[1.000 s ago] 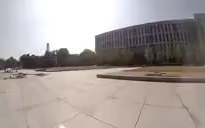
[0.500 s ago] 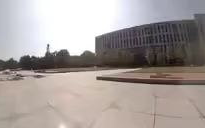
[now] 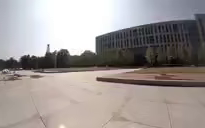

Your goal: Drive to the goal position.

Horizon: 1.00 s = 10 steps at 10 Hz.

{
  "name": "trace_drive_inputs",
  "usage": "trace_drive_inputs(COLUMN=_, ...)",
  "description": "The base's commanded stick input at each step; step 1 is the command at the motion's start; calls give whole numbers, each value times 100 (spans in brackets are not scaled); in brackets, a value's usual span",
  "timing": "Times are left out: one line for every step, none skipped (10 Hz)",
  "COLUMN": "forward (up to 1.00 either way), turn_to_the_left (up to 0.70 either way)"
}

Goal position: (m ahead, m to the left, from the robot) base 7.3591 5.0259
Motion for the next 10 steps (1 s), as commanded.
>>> trace_drive_inputs(forward=70, turn_to_the_left=0)
trace_drive_inputs(forward=70, turn_to_the_left=0)
trace_drive_inputs(forward=70, turn_to_the_left=0)
trace_drive_inputs(forward=70, turn_to_the_left=0)
trace_drive_inputs(forward=70, turn_to_the_left=0)
trace_drive_inputs(forward=70, turn_to_the_left=0)
trace_drive_inputs(forward=70, turn_to_the_left=0)
trace_drive_inputs(forward=70, turn_to_the_left=0)
trace_drive_inputs(forward=70, turn_to_the_left=0)
trace_drive_inputs(forward=70, turn_to_the_left=0)
